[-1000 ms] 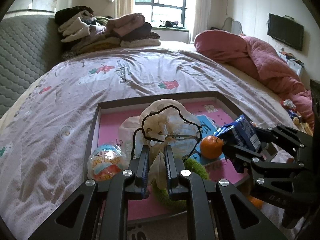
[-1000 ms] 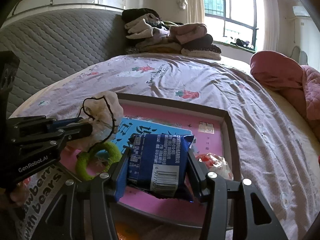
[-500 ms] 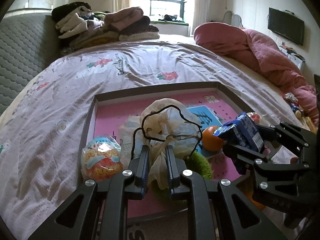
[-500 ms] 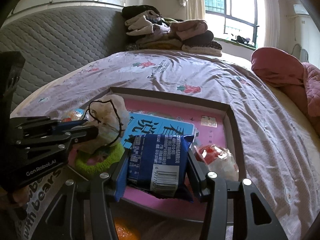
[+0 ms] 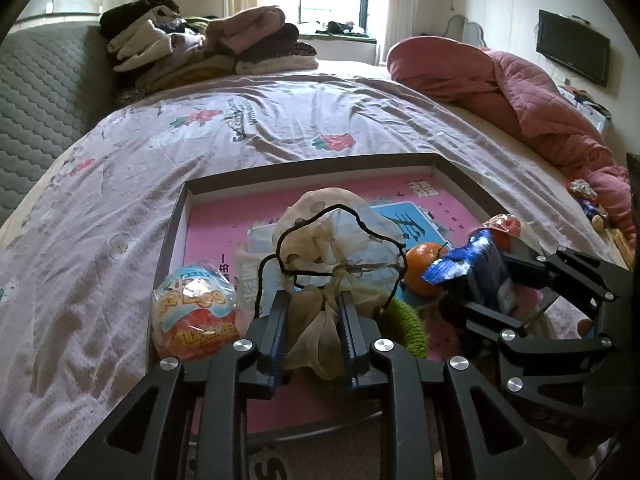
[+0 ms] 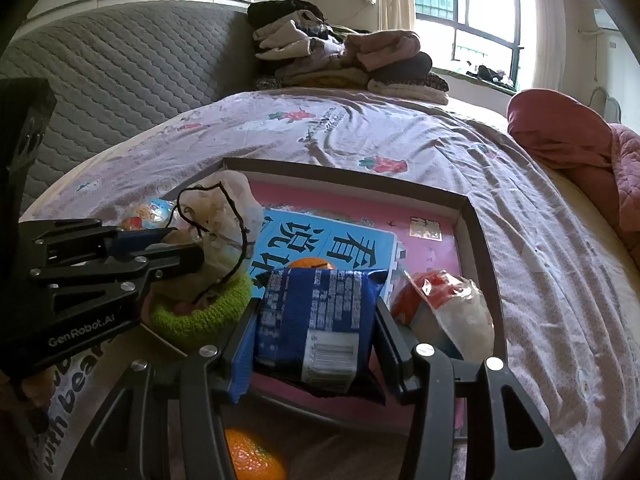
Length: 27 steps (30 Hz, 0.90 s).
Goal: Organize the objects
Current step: 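Lower the mesh bag into the tray and open the left tool while the right tool lowers the blue packet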
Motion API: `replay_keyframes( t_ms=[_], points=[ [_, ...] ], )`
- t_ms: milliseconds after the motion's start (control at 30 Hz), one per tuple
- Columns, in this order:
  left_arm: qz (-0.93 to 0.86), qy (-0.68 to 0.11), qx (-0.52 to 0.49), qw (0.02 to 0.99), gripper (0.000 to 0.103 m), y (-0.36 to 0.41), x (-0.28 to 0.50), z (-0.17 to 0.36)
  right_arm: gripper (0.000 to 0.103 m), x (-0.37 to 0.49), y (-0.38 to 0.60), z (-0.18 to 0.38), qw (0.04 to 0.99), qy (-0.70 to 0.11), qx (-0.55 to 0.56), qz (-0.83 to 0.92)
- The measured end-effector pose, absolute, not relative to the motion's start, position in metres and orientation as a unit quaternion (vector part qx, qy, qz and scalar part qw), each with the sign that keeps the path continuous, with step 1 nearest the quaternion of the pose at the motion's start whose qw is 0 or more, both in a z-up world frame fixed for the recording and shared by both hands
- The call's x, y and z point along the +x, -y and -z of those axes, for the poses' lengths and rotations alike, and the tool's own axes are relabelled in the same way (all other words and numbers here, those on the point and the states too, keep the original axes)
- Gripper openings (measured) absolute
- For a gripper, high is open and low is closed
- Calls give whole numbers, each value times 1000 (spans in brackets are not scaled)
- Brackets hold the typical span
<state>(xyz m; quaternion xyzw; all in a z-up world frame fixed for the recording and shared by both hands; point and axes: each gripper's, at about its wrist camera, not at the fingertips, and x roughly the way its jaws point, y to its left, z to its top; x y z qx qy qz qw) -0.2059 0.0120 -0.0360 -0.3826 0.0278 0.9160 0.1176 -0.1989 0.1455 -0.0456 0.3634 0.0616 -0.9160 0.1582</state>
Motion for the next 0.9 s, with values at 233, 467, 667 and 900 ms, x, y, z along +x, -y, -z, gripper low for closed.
replay_keyframes(
  t_ms=[233, 467, 667, 900],
  points=[
    [-916, -24, -384, 115, 34, -11, -206, 36, 52, -200, -147, 46, 159, -51, 371, 914],
    [-916, -30, -383, 112, 45, -11, -205, 34, 56, -200, -146, 46, 152, -53, 380, 911],
    [-918, -24, -381, 112, 48, -10, -204, 30, 59, -197, -142, 41, 147, -68, 369, 915],
    [-918, -20, -380, 110, 48, -8, -203, 27, 60, -198, -146, 36, 145, -65, 364, 918]
  ],
)
